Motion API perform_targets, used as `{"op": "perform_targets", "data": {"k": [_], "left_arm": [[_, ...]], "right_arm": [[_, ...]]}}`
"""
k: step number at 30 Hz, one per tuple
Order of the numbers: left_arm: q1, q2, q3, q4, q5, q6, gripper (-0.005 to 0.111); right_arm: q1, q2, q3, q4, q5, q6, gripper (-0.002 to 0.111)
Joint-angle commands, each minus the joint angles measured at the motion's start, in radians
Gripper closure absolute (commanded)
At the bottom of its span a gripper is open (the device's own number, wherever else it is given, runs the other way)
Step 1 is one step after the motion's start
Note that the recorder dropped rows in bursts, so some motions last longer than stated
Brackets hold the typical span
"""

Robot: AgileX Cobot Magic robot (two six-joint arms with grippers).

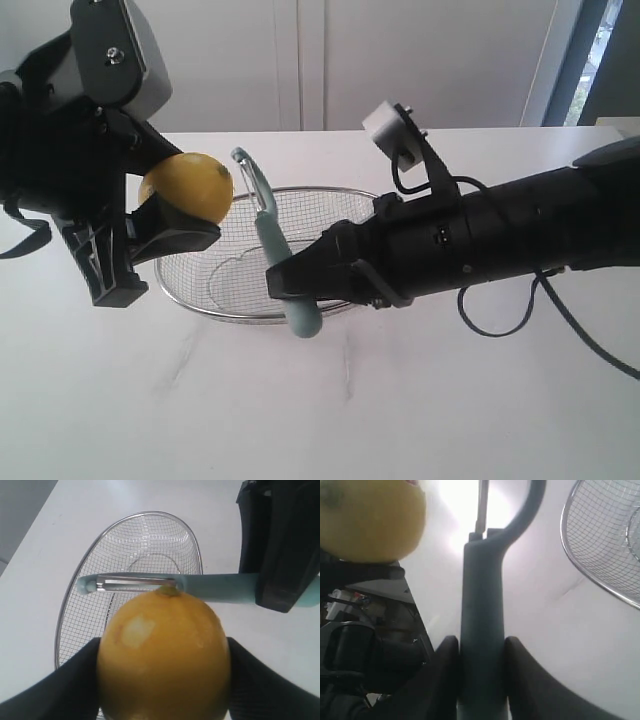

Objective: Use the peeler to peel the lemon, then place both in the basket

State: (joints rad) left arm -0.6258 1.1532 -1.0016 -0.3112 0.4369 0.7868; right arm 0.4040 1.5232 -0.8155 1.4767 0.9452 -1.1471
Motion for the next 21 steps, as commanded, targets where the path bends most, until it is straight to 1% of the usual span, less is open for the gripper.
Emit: {"op": "perform_targets", "data": {"k": [1,5,13,21], "left_arm": [[0.002,-0.009,0.002,-0.014,0.002,-0.008,0.107],[0.002,-0.009,0.002,-0.014,0.002,-0.008,0.107],[0.002,-0.009,0.002,-0.014,0.002,-0.008,0.107],[0.002,-0.009,0.002,-0.014,0.004,-0.008,0.107]], "right_arm": [[0.035,0.012,0.002,0.025,0.009,-0.028,0.108],[0.065,0.042,-0.001,0.051,0.009,-0.038,0.108],[0.065,0.045,-0.001,0.081,0.061,-0.046,0.108],[0.063,0.044,-0.001,0.083,0.05,-0.053,0.108]]}}
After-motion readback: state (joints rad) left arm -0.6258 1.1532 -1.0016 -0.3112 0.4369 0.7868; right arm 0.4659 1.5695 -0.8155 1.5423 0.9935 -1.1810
